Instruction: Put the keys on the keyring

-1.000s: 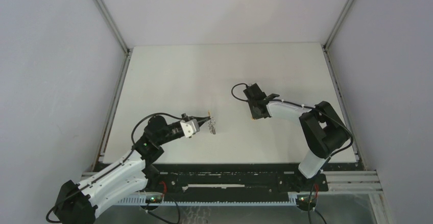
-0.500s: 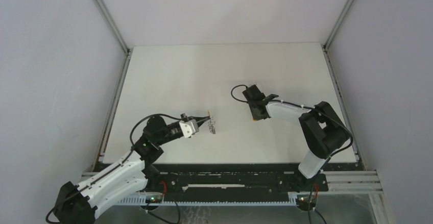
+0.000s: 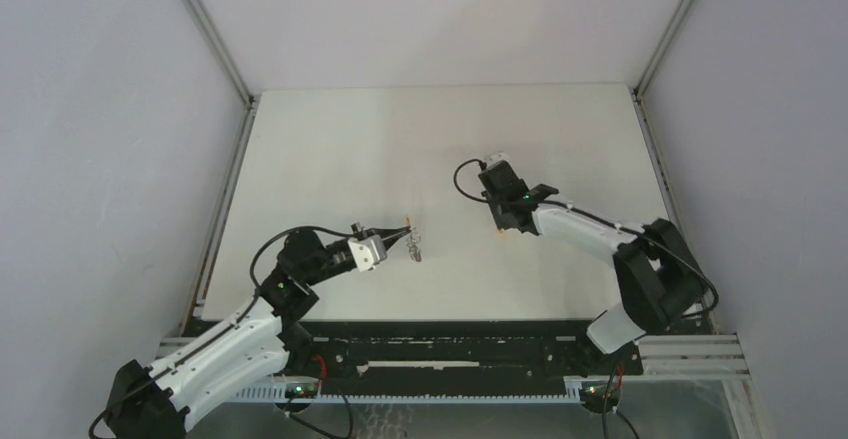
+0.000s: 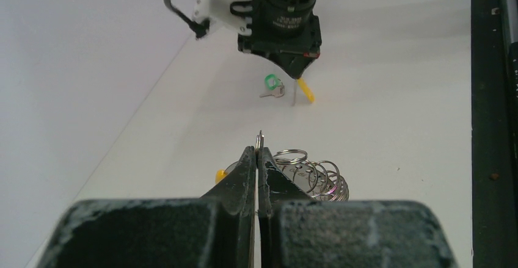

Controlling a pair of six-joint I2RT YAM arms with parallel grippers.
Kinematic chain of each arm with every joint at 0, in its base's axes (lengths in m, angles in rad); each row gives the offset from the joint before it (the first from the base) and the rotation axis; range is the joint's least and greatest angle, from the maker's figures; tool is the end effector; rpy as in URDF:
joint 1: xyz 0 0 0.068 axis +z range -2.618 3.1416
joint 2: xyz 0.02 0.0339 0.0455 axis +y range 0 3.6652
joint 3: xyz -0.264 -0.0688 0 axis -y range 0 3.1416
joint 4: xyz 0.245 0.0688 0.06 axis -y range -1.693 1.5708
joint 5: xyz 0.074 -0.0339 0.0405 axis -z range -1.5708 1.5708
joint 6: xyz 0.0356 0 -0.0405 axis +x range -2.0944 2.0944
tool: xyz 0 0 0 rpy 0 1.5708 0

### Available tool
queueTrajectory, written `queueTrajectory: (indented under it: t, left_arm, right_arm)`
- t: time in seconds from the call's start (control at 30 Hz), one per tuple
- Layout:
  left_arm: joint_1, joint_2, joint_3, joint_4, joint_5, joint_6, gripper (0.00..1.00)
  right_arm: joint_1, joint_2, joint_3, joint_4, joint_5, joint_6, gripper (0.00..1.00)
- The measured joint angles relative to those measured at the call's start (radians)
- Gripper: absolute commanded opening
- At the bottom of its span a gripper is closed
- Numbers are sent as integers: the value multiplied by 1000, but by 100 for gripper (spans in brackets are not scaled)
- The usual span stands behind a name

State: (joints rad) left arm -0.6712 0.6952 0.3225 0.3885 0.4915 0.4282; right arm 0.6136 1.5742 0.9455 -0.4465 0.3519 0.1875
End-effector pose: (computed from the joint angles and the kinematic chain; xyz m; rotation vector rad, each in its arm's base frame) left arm 0.1248 -0.1205 0.2509 1.1364 1.1055 -0.5717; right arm 0.2568 0.1658 0.1874 -0.4268 2.5149 -0.1658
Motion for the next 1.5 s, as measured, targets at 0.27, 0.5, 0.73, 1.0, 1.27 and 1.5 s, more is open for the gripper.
queueTrajectory:
  t: [0.27, 0.5, 0.73, 1.0, 1.27, 1.5]
  left_arm:
    - [0, -48, 0, 14, 0, -7, 0]
    - [4, -87, 0, 37, 14, -10, 0]
    - [21, -87, 0, 42, 75, -8, 0]
    - [23, -31, 68, -87, 152, 66, 0]
    - [27, 43, 211, -253, 198, 186, 0]
    - [27, 90, 262, -362, 228, 265, 0]
  right_arm:
    - [11, -318, -20, 117, -195, -175, 0]
    - [-37, -615, -247, 425, -608, -309, 0]
    - [-149, -621, -299, 626, -1009, -319, 0]
    - [-163, -582, -299, 775, -1337, -386, 0]
    - [-127, -547, -260, 605, -1485, -787, 0]
    - [13, -532, -210, 429, -1323, -1077, 0]
